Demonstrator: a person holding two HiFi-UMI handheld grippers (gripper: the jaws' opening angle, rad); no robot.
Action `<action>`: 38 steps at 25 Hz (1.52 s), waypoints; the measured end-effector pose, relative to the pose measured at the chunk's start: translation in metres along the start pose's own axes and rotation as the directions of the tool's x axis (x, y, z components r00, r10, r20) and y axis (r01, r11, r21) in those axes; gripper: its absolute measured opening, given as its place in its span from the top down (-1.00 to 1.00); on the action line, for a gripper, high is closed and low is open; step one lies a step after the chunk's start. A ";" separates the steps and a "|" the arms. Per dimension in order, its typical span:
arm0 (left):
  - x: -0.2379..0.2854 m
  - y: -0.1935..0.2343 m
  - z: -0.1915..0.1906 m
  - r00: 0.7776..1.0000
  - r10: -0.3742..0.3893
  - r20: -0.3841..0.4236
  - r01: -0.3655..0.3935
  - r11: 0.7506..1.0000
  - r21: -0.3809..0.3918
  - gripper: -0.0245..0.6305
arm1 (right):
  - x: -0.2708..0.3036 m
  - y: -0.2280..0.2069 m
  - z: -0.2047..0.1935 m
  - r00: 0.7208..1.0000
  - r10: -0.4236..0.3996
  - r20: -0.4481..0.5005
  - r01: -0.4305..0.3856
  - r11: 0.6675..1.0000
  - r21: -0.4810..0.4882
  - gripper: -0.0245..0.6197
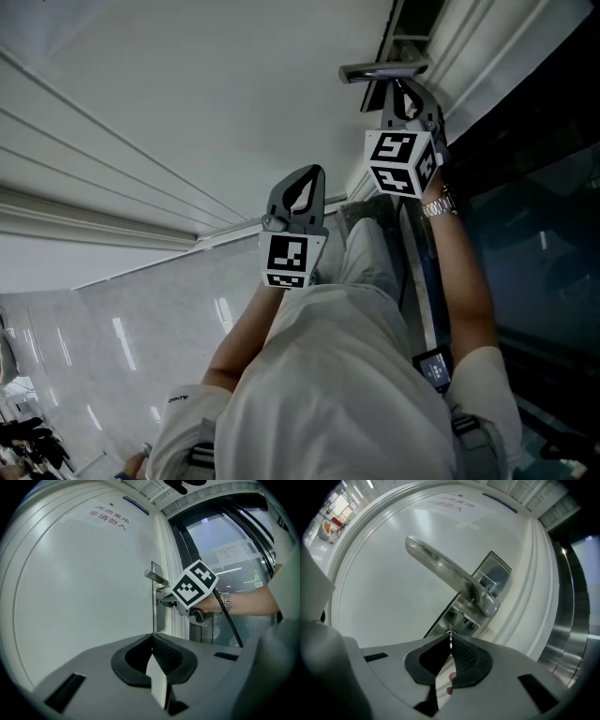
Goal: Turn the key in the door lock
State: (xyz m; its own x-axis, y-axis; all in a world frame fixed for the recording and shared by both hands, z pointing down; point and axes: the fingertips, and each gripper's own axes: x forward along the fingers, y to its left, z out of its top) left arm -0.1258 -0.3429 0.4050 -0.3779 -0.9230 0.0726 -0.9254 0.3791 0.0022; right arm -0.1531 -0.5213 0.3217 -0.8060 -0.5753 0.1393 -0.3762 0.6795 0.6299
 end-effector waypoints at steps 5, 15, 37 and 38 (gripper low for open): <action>0.002 -0.003 0.000 1.000 -0.003 0.000 0.003 1.000 0.003 0.90 | 0.002 -0.003 -0.001 0.996 0.086 0.023 -0.089 0.953 0.289 0.89; 0.005 -0.006 -0.001 1.000 -0.005 -0.002 0.005 1.000 0.010 0.90 | 0.004 -0.009 -0.010 0.984 0.153 0.094 -0.170 0.614 0.771 0.89; 0.004 -0.002 0.001 1.000 0.009 0.001 -0.009 1.000 0.005 0.90 | 0.003 -0.012 -0.018 0.944 0.188 0.270 -0.224 -0.234 0.946 0.88; 0.003 -0.002 0.001 1.000 0.011 0.001 -0.011 1.000 0.004 0.90 | 0.003 -0.012 -0.018 0.943 0.189 0.272 -0.225 -0.236 0.945 0.88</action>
State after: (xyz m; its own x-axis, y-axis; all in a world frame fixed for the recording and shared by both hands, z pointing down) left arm -0.1255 -0.3467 0.4042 -0.3878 -0.9189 0.0719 -0.9214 0.3886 -0.0030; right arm -0.1432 -0.5396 0.3280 -0.9560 -0.2902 0.0429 -0.1616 0.3992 -0.9025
